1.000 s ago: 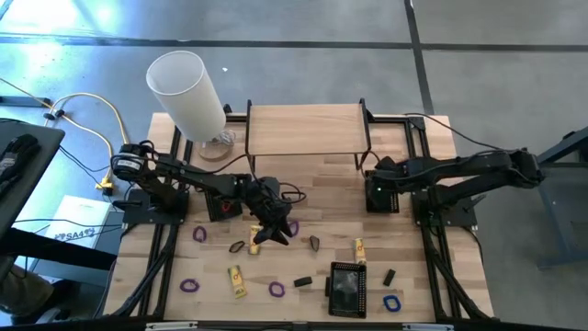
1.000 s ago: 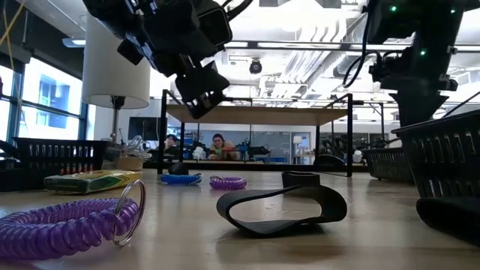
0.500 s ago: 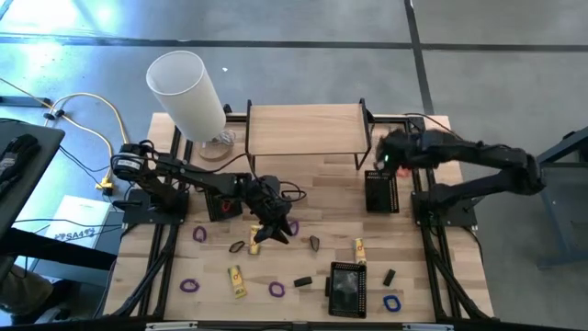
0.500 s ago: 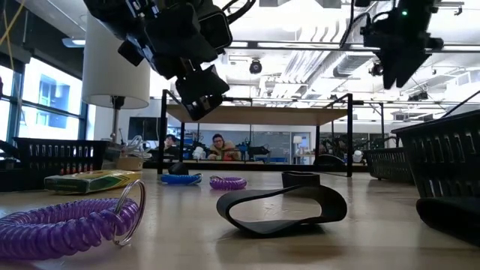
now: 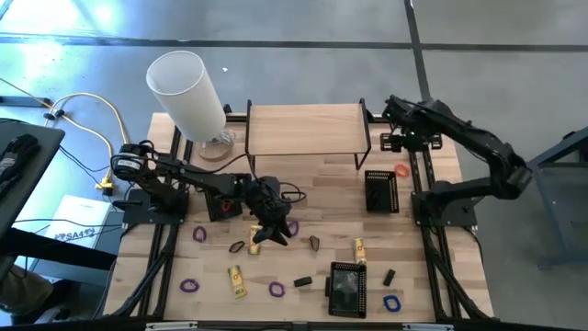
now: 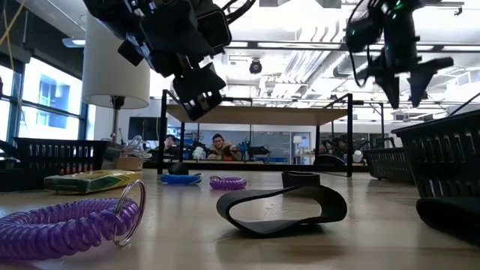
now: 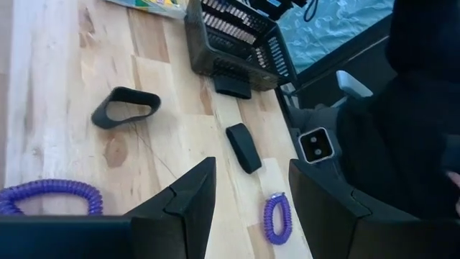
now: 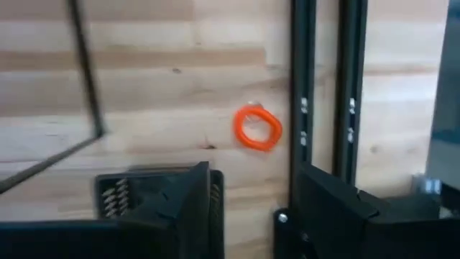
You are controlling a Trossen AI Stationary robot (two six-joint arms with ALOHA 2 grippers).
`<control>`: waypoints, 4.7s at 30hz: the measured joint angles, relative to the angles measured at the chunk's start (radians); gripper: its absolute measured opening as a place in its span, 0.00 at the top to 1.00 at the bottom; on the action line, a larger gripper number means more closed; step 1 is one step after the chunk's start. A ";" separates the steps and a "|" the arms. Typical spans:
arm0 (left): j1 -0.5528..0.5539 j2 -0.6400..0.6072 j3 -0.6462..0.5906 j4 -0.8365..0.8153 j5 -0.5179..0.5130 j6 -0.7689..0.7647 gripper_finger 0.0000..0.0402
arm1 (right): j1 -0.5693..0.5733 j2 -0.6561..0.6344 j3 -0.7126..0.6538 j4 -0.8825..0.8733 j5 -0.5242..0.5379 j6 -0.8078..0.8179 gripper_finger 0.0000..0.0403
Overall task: Pick & Place Office Desk Supplies
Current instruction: Put the orange spiral keychain into the top left bin
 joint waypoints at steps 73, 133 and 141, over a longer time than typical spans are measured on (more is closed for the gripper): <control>-0.046 0.000 0.000 -0.080 -0.011 0.008 0.57 | -0.158 0.104 -0.417 0.495 -0.059 0.109 0.53; -0.122 0.000 0.000 -0.123 -0.048 0.049 0.57 | -0.098 -0.235 -0.504 0.596 0.133 -0.139 0.99; -0.119 0.000 0.000 -0.120 -0.118 0.091 0.57 | 0.080 -0.508 -0.503 0.627 0.166 -0.173 0.99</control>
